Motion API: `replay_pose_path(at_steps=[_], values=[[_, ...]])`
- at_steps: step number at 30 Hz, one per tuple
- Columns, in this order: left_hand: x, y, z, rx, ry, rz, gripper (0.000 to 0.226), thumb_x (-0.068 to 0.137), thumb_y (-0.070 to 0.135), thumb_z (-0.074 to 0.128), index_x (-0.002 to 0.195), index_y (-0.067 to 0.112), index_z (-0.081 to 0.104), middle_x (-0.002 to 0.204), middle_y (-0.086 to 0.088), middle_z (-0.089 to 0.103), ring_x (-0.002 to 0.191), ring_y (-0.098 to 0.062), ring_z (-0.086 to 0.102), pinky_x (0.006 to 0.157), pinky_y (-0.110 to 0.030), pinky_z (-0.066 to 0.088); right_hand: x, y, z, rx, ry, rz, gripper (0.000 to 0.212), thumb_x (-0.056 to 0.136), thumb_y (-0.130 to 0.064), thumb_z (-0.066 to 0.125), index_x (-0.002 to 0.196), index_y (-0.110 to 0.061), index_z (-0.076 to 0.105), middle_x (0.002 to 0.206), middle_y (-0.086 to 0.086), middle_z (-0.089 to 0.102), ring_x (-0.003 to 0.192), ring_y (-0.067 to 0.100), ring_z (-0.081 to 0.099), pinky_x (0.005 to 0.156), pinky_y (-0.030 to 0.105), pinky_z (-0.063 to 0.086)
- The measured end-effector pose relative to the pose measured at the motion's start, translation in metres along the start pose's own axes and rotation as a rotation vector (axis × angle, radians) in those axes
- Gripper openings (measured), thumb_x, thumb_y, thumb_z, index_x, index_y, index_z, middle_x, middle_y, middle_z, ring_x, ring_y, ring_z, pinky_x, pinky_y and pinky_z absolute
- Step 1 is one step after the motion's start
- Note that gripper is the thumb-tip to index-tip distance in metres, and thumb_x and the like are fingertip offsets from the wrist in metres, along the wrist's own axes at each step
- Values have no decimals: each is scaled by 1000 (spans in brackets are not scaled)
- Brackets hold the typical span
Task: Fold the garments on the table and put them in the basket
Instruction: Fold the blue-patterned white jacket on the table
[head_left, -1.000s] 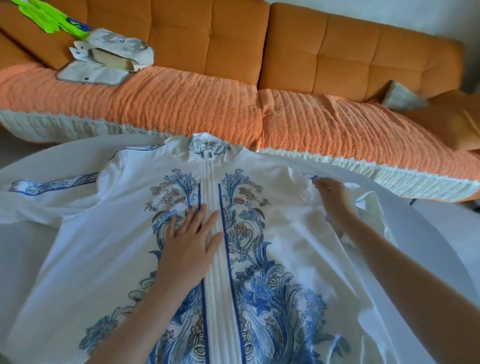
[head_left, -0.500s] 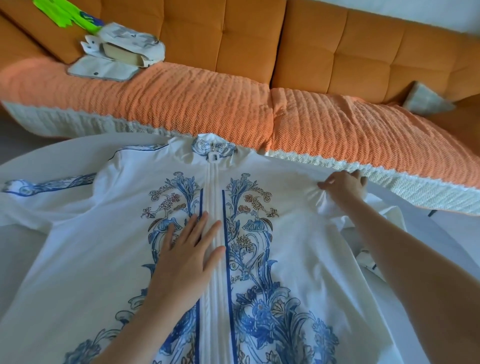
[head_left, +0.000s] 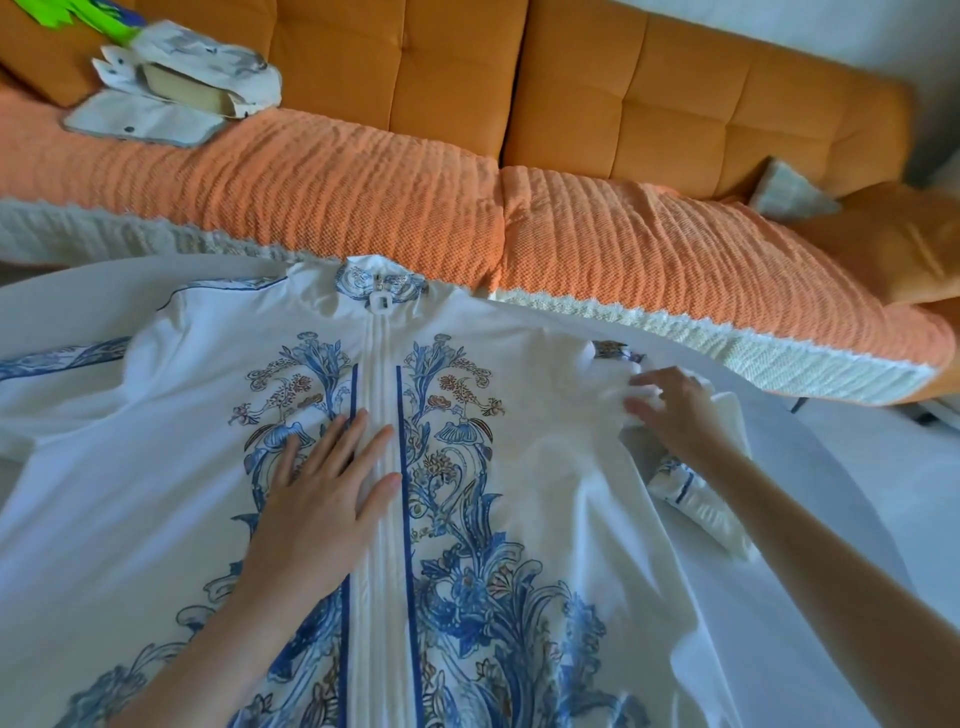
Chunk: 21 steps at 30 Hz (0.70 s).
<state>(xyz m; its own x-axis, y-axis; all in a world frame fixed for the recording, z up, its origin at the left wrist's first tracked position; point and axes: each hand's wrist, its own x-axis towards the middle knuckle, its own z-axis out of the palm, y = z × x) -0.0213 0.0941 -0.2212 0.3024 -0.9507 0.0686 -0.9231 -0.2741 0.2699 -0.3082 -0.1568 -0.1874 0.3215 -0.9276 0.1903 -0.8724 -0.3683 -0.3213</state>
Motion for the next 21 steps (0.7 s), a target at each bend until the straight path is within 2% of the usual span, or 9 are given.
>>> replay_pose_path(at_steps=[1, 4, 6, 9, 11, 13, 15, 18, 21], values=[[0, 0, 1, -1, 0, 0, 66, 79, 65, -17, 142, 48, -10, 152, 16, -23, 139, -4, -24, 117, -39, -13, -10, 8, 5, -45, -65, -39, 36, 88, -44, 54, 107, -16, 69, 124, 9, 58, 116, 32, 47, 96, 43, 37], [1, 1, 1, 5, -3, 3, 66, 82, 65, -15, 144, 45, -7, 153, 13, -20, 140, -7, -21, 118, -40, -9, -27, 25, 4, 56, -101, 81, 42, 92, -31, 55, 132, -19, 51, 147, 5, 38, 134, 28, 33, 108, 40, 25], [0, 2, 0, 11, -8, -1, 66, 82, 65, -14, 145, 45, -6, 153, 12, -20, 141, -7, -21, 118, -40, -9, -30, 37, -5, -80, -176, 132, 45, 96, -39, 45, 139, -27, 41, 151, -3, 31, 138, 21, 29, 109, 37, 23], [0, 3, -1, 23, -7, -6, 67, 81, 65, -16, 144, 45, -8, 153, 11, -21, 140, -8, -22, 118, -41, -10, -26, 32, -27, -400, -241, 208, 46, 96, -48, 26, 131, -30, 49, 140, 1, 46, 126, 25, 42, 95, 36, 33], [0, 3, 0, 24, -7, -9, 66, 81, 64, -17, 144, 44, -10, 153, 11, -22, 140, -10, -22, 117, -41, -10, -20, 14, -36, -545, -167, 79, 43, 97, -39, 25, 128, -26, 51, 122, 6, 57, 113, 28, 50, 87, 35, 38], [1, 2, 0, 32, -6, -9, 65, 81, 64, -16, 144, 45, -11, 153, 11, -22, 140, -10, -22, 118, -41, -9, -10, -7, -34, -440, -5, -32, 37, 99, -35, 34, 122, -18, 58, 114, 7, 62, 109, 27, 51, 90, 36, 38], [2, 1, 1, 38, -6, -3, 64, 82, 64, -15, 143, 45, -11, 153, 11, -21, 141, -9, -21, 118, -41, -9, 3, -30, -24, -234, 105, -85, 38, 99, -33, 37, 115, -13, 64, 117, 7, 64, 110, 25, 51, 94, 36, 35], [2, 0, 1, 33, -7, 5, 64, 82, 65, -14, 143, 46, -10, 153, 13, -20, 140, -8, -21, 117, -40, -11, 21, -56, 1, -62, -44, -167, 36, 99, -30, 40, 131, -19, 53, 138, 6, 51, 125, 25, 47, 104, 39, 34], [2, -1, 1, 24, -7, 6, 65, 81, 65, -15, 142, 46, -10, 152, 15, -21, 140, -7, -23, 117, -39, -12, 30, -62, 26, -159, -344, -106, 45, 100, -30, 34, 144, -20, 33, 150, 7, 31, 137, 24, 32, 108, 41, 29]])
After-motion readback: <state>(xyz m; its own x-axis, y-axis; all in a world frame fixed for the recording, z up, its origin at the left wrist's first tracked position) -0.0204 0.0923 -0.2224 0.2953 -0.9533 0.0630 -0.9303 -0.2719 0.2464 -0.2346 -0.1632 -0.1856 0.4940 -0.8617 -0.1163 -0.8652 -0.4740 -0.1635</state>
